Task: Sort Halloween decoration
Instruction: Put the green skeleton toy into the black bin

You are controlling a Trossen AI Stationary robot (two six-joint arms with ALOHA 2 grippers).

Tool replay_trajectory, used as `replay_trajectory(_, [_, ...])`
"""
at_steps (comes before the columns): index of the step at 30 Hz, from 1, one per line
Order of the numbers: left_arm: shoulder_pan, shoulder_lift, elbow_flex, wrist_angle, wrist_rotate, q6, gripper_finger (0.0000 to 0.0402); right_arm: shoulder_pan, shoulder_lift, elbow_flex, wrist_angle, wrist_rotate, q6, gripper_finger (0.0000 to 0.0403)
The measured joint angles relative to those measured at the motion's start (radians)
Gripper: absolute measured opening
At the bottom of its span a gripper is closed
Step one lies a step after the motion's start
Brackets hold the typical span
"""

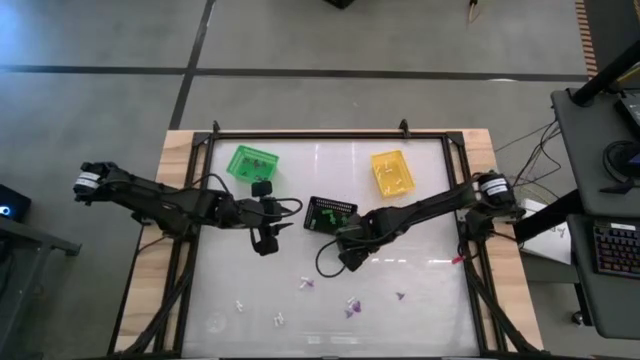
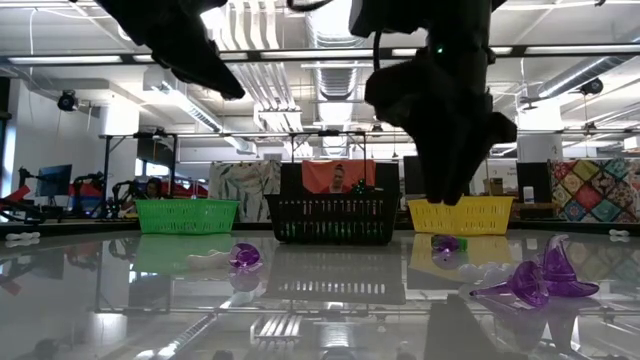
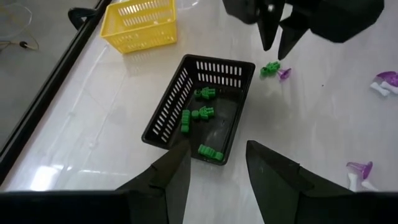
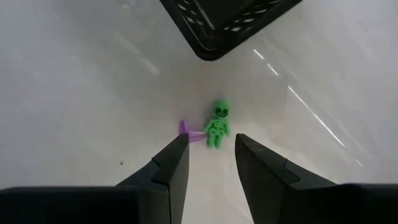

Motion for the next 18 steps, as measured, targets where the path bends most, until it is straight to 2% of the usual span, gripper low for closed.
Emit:
replay_trajectory(14, [0.0, 0.0, 0.0, -0.012, 0.0, 0.0, 0.0139, 0.0, 0.098, 0.006, 0.012, 0.013, -0.003, 0.0123])
replay_trajectory(18, [0.0, 0.0, 0.0, -0.012, 0.0, 0.0, 0.0139, 0.0, 0.099, 0.004, 0.012, 0.049, -0.008, 0.0117])
